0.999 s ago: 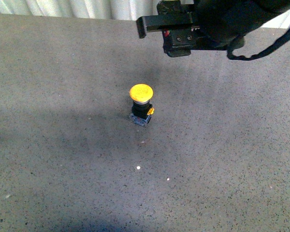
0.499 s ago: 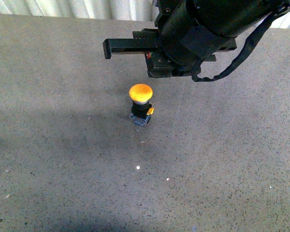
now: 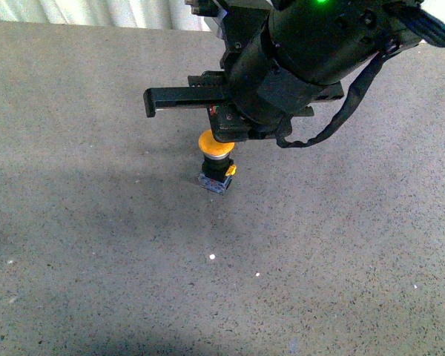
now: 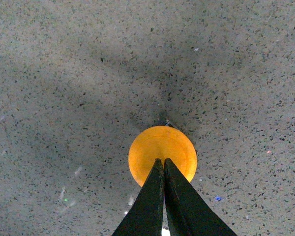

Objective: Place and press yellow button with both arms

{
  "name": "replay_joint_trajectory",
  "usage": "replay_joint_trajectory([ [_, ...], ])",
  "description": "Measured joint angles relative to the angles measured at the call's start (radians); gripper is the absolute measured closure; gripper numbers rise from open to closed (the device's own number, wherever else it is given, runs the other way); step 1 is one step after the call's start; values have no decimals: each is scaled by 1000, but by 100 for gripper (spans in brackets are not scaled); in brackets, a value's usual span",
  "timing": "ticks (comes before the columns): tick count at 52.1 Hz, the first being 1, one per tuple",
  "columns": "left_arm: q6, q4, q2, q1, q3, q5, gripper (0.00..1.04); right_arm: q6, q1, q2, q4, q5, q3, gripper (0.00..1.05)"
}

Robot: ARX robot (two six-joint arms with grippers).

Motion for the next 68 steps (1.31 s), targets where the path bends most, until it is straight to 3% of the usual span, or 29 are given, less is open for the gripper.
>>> replay_joint_trajectory([
  [32, 0, -6, -3, 2, 0, 0, 103, 56, -14, 50, -21, -22, 24, 103],
  [44, 0, -6, -3, 2, 0, 0, 103, 84, -20, 31, 60, -29, -13, 103],
  [54, 0, -6, -3, 2, 0, 0, 103, 50, -69, -159, 200, 66, -138, 103],
  [59, 0, -6, -3, 2, 0, 0, 103, -10, -109, -357, 283, 123, -225, 87],
  [62, 0, -6, -3, 2, 0, 0, 103, -116, -130, -471, 601, 282, -370, 99],
  [63, 0, -6, -3, 2, 0, 0, 103, -150, -142, -512, 715, 299, -433, 104],
  [68, 0, -6, -3, 2, 0, 0, 103, -201, -185, -603, 928, 292, -595, 103],
])
